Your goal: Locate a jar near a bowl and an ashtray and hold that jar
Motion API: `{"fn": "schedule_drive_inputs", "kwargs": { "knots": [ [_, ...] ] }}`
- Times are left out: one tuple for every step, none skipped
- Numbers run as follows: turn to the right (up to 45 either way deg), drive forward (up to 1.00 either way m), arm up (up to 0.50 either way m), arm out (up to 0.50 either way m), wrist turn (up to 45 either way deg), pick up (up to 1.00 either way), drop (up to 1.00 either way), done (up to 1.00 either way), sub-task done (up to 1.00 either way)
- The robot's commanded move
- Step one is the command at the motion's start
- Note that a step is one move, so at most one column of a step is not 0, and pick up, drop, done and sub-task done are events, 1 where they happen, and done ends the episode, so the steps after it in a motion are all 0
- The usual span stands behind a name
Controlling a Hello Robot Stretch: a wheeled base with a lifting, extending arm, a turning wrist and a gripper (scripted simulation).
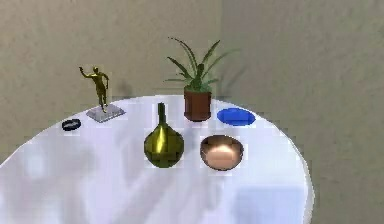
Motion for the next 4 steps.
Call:
{"fn": "schedule_drive_inputs", "kwargs": {
  "knots": [
    [-45.0,0.0,0.0,0.0,0.0,0.0,0.0,0.0,0.0],
    [-45.0,0.0,0.0,0.0,0.0,0.0,0.0,0.0,0.0],
    [-9.0,0.0,0.0,0.0,0.0,0.0,0.0,0.0,0.0],
    [0.0,0.0,0.5,0.0,0.0,0.0,0.0,0.0,0.0]
  ]
}}
